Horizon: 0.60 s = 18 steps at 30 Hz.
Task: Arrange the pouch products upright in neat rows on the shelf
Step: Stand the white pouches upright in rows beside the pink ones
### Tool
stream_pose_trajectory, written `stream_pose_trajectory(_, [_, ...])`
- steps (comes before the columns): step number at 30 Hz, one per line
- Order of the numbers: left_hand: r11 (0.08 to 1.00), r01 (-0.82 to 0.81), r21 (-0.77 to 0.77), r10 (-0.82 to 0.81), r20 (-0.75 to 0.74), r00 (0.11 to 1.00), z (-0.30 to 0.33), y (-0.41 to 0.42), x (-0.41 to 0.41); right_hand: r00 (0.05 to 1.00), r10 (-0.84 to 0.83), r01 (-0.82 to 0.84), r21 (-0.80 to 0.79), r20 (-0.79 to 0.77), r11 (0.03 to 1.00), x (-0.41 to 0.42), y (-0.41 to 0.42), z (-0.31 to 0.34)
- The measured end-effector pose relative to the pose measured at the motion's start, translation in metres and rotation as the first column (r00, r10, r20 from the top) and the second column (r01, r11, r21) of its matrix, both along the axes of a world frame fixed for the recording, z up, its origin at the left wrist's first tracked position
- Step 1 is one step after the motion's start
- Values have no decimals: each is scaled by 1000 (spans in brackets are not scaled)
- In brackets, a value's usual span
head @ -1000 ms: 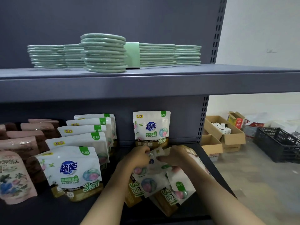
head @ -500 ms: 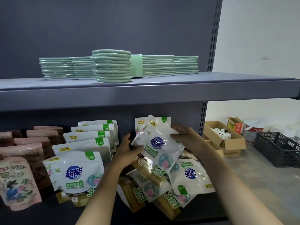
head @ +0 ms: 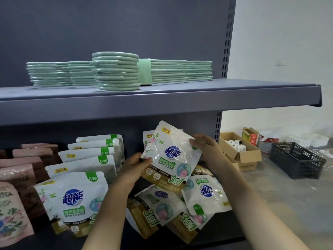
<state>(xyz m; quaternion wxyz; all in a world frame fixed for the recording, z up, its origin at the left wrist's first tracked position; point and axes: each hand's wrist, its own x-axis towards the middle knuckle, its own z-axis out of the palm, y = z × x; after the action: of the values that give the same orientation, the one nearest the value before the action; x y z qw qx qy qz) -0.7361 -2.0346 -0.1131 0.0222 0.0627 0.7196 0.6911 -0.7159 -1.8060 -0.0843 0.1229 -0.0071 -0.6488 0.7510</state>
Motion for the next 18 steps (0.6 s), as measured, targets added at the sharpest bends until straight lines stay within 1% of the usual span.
stream_pose_trajectory(2, [995,-34,90,32,31,999,0,2,0,997,-63,70,-154,54,985,-3,-2,-7])
stream_pose_trajectory(3, [984,-58,170,47,67,997,0,3,0,994,-86,97,-177,70,979,-3,-3,-11])
stream_pose_trajectory(4, [963,-81,257,54,109,993,2,5,1,994,-91,100,-155,68,983,-3,-3,-15])
stream_pose_trajectory(5, [937,-101,334,53,150,987,4,7,2,996,-59,65,-106,60,992,-1,-4,-18])
stream_pose_trajectory(7, [882,-134,451,43,207,977,7,12,3,995,86,-88,35,58,996,3,-8,-23])
stream_pose_trajectory(9, [863,-125,490,28,201,979,8,16,4,960,253,-267,117,121,957,6,-14,-28])
stream_pose_trajectory(11, [872,-96,480,18,164,986,8,21,5,930,322,-347,138,175,927,2,-18,-34])
stream_pose_trajectory(13, [897,-96,431,37,142,989,5,22,4,934,307,-337,164,181,927,-2,-18,-39])
stream_pose_trajectory(14, [922,-109,372,65,128,990,3,22,3,944,274,-310,212,182,927,-5,-19,-39])
stream_pose_trajectory(16, [973,-156,171,144,82,986,0,21,0,964,186,-239,308,190,921,-11,-18,-39])
stream_pose_trajectory(17, [981,-173,85,168,65,984,-1,20,-2,971,145,-203,344,188,917,-16,-18,-39])
stream_pose_trajectory(18, [982,-185,44,182,63,981,-1,21,-4,978,97,-163,395,183,904,-21,-18,-39])
